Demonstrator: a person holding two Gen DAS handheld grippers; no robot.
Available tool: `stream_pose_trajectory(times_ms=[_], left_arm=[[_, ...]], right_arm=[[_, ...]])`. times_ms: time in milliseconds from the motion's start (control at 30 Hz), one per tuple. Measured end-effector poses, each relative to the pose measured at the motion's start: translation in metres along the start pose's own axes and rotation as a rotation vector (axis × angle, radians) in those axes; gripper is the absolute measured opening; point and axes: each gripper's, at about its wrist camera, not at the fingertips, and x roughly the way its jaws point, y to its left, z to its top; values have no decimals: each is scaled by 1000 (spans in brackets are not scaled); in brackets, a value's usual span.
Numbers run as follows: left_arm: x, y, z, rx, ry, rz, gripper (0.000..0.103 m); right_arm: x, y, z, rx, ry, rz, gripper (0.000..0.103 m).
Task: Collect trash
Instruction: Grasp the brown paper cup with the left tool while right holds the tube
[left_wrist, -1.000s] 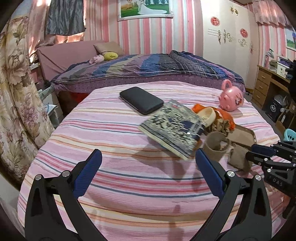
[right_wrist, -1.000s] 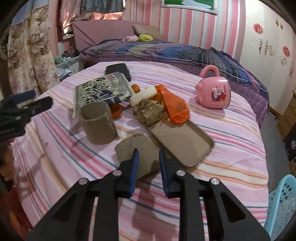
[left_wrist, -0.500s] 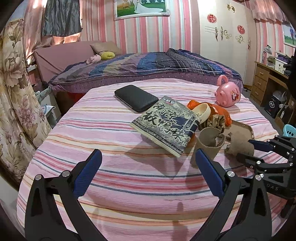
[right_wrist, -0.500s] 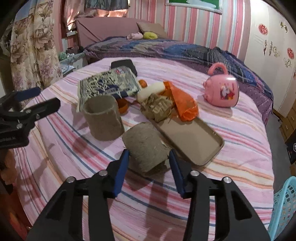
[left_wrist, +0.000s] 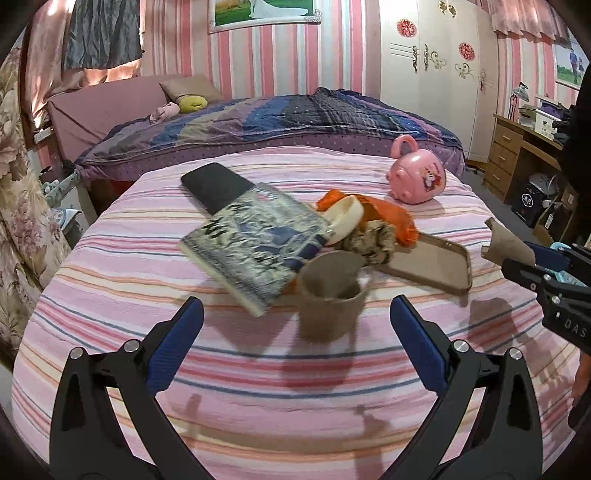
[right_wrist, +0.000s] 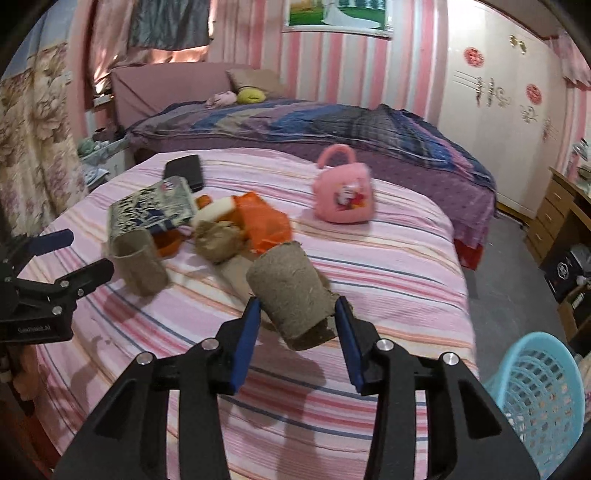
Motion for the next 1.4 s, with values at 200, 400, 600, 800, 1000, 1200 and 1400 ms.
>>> stream_pose_trajectory(times_ms=[200,400,600,800,1000,1200,1400], left_arm=[[11,-21,1,8,20,3,93],[24,-32,2,34,52,23,74],[34,-30,7,-7,82,28,47],[24,-36,9,-8,55,0,38],[5,-48,12,21,6,-16,38],[-5,-61,13,35,-5,-46,38],[-4,-92,18,56,-5,-66,37]], right_arm=[[-3,-15,-3,10,1,-12,42],[-6,-31,-5,25,-1,-21,42],[-10,-43,-6,46,-7,-33,42],[-16,-53,-9,47,-11,-50,42],[-24,-68,-17,47,-9,-80,42],[-35,-91,-28,61,-10,-120,42],[-50,-130,-40,115,-21,-171,42]])
